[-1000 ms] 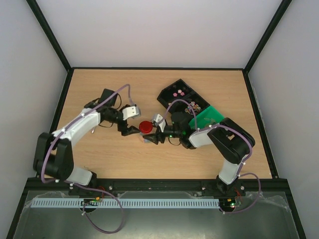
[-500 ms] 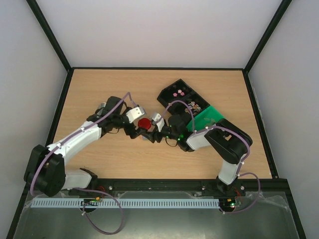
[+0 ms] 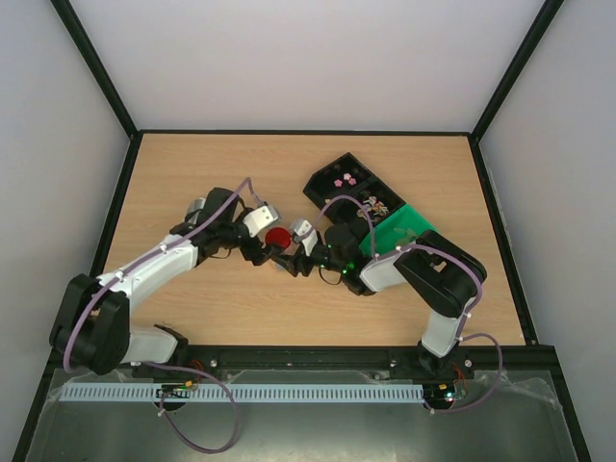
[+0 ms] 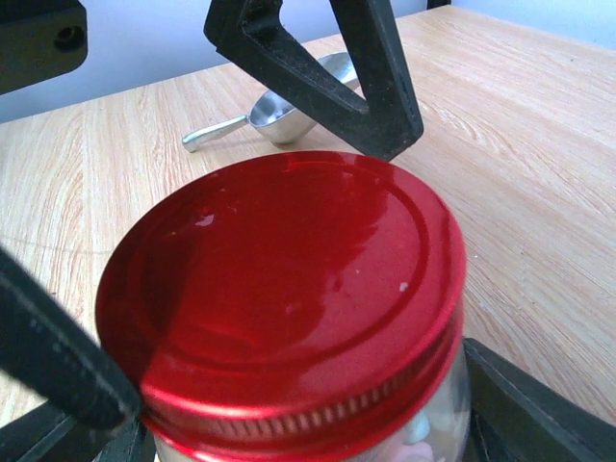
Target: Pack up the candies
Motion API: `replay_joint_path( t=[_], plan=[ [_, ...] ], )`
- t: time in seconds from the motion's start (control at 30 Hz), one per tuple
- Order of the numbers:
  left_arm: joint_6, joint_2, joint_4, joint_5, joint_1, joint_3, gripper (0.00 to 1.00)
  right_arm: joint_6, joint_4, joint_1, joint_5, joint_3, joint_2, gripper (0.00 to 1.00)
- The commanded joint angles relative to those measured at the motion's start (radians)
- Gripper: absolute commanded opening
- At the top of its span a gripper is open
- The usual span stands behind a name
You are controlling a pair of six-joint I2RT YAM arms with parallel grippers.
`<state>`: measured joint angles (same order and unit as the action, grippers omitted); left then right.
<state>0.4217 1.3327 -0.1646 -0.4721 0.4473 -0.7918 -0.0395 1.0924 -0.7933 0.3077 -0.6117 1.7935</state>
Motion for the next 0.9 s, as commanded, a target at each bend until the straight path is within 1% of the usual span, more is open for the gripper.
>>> replay_joint_path(
  t=[0.0,0.17,0.3,0.37,0.47,0.6,0.7,0.8,0.83,0.87],
  plan=[
    [0.053,-0.003,0.008,0.076,-0.123,0.017,0.88,-0.043,-0.058,0.004,0.018,0.052,0.004,0.02],
    [0.126,0.022,-0.006,0.055,-0.196,0.017,0.88,-0.042,-0.058,0.013,0.028,0.060,0.000,0.01],
    [0.184,0.028,-0.028,0.021,-0.222,0.019,0.87,-0.032,-0.056,0.021,0.030,0.061,0.003,0.01],
    [0.207,0.015,-0.061,-0.044,-0.222,0.015,0.87,-0.025,-0.051,0.025,0.030,0.059,0.011,0.01],
    [0.200,0.007,-0.119,-0.201,-0.220,0.001,0.87,-0.023,-0.036,0.029,0.031,0.059,0.026,0.01],
    [0.124,0.027,-0.133,-0.338,-0.221,-0.009,0.90,0.000,0.035,0.041,0.049,0.086,0.029,0.01],
    [0.023,0.046,-0.113,-0.412,-0.230,-0.018,0.91,0.003,0.096,0.045,0.061,0.101,0.029,0.01],
    [-0.151,0.028,0.002,-0.471,-0.228,0.017,0.92,0.017,0.153,0.047,0.082,0.102,0.041,0.01],
    [-0.225,0.018,0.045,-0.465,-0.220,0.030,0.93,0.023,0.163,0.046,0.088,0.098,0.044,0.01],
    [-0.260,0.010,0.077,-0.450,-0.212,0.035,0.93,0.030,0.173,0.046,0.091,0.098,0.047,0.01]
  ],
)
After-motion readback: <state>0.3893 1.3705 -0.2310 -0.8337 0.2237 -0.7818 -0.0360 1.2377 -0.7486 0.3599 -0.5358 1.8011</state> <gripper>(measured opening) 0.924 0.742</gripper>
